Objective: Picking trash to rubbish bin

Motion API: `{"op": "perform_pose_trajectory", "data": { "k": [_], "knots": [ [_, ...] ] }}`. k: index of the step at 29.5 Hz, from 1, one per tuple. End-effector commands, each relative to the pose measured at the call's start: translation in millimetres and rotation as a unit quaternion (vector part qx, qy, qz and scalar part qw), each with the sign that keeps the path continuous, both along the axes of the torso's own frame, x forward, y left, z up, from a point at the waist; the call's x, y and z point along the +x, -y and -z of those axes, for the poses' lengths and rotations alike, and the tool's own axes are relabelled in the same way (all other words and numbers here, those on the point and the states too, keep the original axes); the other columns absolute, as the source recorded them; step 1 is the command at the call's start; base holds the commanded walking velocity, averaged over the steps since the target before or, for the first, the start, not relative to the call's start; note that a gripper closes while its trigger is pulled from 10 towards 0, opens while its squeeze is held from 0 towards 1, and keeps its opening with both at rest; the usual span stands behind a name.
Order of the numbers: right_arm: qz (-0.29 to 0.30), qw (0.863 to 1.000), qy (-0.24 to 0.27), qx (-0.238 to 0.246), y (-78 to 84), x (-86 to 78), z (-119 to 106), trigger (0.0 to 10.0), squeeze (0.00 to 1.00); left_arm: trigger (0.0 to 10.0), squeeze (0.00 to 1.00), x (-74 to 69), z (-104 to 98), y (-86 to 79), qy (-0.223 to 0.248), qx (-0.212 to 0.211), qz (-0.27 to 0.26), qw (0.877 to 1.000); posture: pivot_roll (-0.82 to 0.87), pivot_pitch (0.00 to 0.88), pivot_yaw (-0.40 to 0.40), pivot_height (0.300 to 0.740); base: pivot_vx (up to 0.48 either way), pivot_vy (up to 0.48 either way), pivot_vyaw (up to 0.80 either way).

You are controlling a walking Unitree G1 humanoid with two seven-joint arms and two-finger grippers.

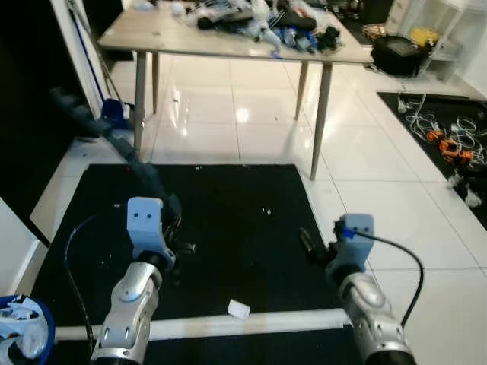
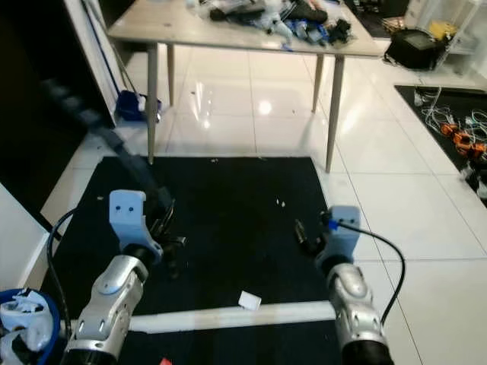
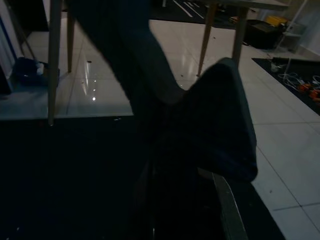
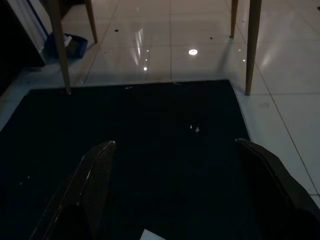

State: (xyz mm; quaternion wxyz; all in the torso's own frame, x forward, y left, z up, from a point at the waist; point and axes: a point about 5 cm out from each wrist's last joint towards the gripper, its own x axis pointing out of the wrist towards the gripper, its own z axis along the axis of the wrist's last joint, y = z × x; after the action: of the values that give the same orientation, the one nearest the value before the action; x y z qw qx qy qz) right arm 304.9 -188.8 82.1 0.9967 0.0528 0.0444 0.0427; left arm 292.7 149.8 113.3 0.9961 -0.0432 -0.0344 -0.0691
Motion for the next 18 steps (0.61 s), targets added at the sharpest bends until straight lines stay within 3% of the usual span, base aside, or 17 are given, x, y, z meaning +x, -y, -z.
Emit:
{"op": "perform_pose_trajectory", "data": {
  "k": [1,18],
  "knots": [
    [-0.001,1.0,-0.014,0.005,-1.8,-3.9,7.4,10.0,0.0,10.0,0.0,-1.2,3.2,-0.9,-0.006,-0.006,-0.003,1.0,0.01,0.127,-0.028,0.74,0.326,0.0,0.0],
    [-0.006,1.0,-0.011,0.005,-3.4,-1.0,5.8,10.0,0.0,10.0,0.0,-0.7,2.6,-0.7,-0.003,-0.005,-0.005,1.0,0.01,0.132,-0.036,0.74,0.325,0.0,0.0]
  ]
}}
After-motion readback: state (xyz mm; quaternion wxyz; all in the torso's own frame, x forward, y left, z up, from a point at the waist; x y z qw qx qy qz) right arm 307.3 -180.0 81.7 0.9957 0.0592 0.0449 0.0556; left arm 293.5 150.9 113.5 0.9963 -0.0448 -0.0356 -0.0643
